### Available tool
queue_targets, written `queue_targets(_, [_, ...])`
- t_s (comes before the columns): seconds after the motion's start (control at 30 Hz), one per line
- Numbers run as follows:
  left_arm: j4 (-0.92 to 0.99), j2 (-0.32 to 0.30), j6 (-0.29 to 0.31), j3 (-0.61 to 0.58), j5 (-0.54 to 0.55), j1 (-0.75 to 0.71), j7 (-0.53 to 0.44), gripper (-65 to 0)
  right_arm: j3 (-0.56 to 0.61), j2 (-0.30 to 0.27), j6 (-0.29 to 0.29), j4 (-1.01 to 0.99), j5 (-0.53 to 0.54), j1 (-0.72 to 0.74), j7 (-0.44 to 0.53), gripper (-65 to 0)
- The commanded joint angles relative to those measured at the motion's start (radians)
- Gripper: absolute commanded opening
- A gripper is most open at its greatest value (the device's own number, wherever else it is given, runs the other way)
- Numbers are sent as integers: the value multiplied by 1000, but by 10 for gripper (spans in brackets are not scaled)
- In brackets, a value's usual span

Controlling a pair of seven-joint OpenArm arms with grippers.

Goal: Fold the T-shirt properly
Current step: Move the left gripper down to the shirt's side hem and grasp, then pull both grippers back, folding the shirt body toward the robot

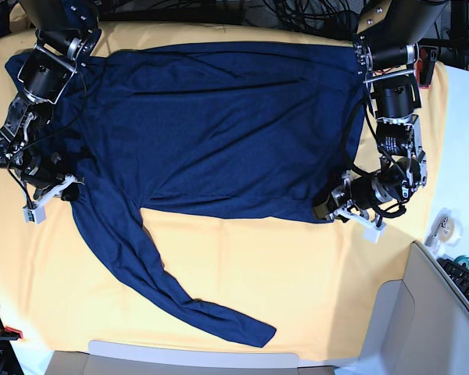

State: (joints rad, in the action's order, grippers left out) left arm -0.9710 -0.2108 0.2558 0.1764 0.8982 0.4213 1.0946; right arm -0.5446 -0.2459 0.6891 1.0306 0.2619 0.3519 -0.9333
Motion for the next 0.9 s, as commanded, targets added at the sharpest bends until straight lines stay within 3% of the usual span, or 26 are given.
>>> queue_targets(0.0, [-13,-11,12,1,16,29,-11,-612,7,13,9,-14,-63,-15,-117,-650])
queue_targets(0.57, [-21,-19,14,-1,19,23,11,-639,-35,6,9,-14,-63,-12,-114,-650])
queue_targets(0.87, [-211,-19,12,8,19,11,124,-639,-75,7,9,46,-63,-21,-117,-650])
